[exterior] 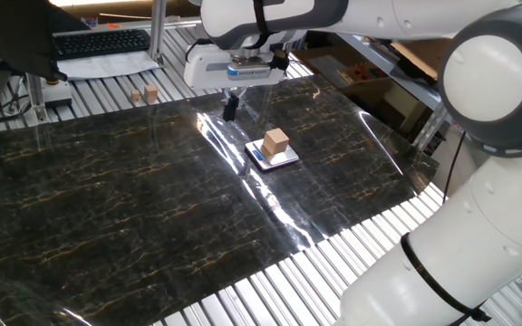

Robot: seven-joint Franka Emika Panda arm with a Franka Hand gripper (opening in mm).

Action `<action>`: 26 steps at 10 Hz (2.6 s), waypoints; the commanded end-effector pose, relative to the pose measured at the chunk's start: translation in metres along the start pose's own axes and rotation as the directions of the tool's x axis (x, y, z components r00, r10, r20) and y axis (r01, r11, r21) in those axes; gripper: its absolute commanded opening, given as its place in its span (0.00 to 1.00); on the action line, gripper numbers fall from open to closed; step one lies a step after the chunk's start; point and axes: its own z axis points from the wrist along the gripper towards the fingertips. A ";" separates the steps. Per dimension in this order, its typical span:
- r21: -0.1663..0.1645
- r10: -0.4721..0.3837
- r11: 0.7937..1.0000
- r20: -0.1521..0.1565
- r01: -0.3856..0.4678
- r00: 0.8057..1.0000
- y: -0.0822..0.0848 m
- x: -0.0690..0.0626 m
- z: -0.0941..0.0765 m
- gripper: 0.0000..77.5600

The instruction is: Remove the object from the scale

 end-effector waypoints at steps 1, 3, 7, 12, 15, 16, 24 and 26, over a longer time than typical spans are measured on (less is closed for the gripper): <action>-0.002 0.001 1.000 0.003 -0.001 1.000 0.001 0.000 0.002 0.00; -0.001 0.002 1.000 0.007 -0.002 1.000 0.002 0.001 0.005 0.00; 0.001 0.001 1.000 0.013 -0.001 1.000 -0.001 -0.001 0.019 0.00; 0.006 -0.011 1.000 0.041 0.011 0.999 -0.018 -0.018 0.053 0.00; 0.007 -0.013 1.000 0.041 0.013 0.999 -0.031 -0.025 0.060 0.00; 0.007 -0.022 1.000 0.040 0.022 0.999 -0.034 -0.027 0.064 0.00; 0.011 -0.038 0.999 0.053 0.037 0.998 -0.035 -0.037 0.085 0.00; 0.009 -0.048 0.999 0.056 0.047 0.997 -0.035 -0.038 0.090 0.00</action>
